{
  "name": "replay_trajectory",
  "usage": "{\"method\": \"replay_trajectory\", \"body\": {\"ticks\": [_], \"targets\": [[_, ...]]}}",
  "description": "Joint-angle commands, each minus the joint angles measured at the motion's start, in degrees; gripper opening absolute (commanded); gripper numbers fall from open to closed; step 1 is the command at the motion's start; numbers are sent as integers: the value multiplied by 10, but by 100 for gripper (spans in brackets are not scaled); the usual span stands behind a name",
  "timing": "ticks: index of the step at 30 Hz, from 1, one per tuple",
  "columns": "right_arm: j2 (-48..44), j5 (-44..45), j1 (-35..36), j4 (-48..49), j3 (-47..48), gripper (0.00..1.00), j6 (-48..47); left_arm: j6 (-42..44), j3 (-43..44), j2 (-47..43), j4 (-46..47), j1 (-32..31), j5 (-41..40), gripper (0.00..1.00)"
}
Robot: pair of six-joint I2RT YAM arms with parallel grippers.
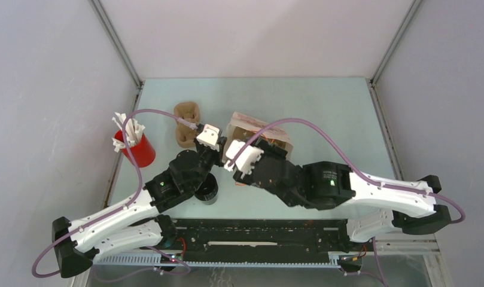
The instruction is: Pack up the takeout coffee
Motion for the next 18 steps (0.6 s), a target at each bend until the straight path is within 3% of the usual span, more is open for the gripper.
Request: {"method": "replay_trajectory", "body": {"ticks": [1, 5, 12, 18], "targets": [[-3, -48, -42, 82, -14, 33, -56, 5, 35, -15, 12, -8, -5, 0], [18, -67, -71, 64, -21, 33, -66, 6, 36, -15, 16, -8, -2, 0], [48, 36, -73, -69, -26, 33, -34, 13, 31, -17, 22, -9, -9, 0], [30, -22, -94, -55, -59, 34, -69, 13, 27, -18, 31, -8, 3, 0]]}}
